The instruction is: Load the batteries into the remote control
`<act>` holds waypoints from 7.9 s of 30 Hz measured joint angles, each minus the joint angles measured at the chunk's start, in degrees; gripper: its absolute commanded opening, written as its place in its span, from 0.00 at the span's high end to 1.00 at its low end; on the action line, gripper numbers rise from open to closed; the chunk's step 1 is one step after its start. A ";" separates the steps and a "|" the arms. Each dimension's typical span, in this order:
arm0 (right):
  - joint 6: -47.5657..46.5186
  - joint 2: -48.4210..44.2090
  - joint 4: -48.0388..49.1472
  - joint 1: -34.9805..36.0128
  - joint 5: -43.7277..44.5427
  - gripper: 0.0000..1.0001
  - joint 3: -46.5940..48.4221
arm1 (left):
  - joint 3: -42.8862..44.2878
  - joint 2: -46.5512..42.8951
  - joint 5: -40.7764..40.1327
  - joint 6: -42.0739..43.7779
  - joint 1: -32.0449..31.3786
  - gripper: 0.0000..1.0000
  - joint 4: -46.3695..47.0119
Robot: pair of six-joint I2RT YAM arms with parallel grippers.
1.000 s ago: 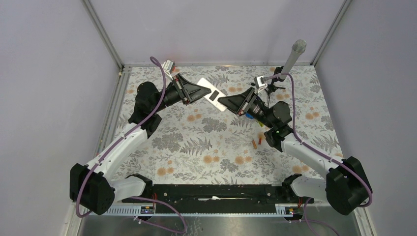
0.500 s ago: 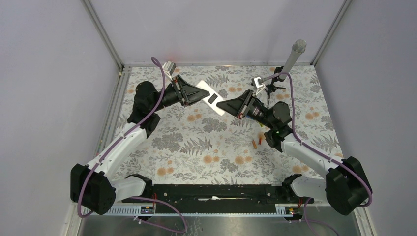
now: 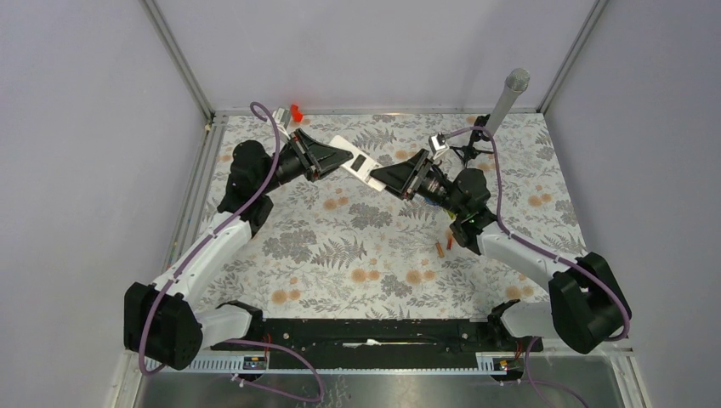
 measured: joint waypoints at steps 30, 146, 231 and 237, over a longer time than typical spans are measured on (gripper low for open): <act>4.39 -1.25 -19.10 -0.50 2.62 0.89 -0.20 | 1.66 -0.17 -10.93 22.49 -0.52 1.00 -16.72; -41.79 9.90 -70.05 -4.94 31.58 0.65 2.69 | -1.90 -7.26 6.91 36.15 0.42 1.00 -15.43; -24.04 -11.41 -52.30 -1.05 6.23 0.95 10.78 | -17.55 -8.13 -25.33 16.90 -8.07 1.00 5.51; -13.81 -8.81 -57.53 0.63 8.35 0.94 10.78 | -17.68 -3.93 -27.04 14.01 -8.28 1.00 3.54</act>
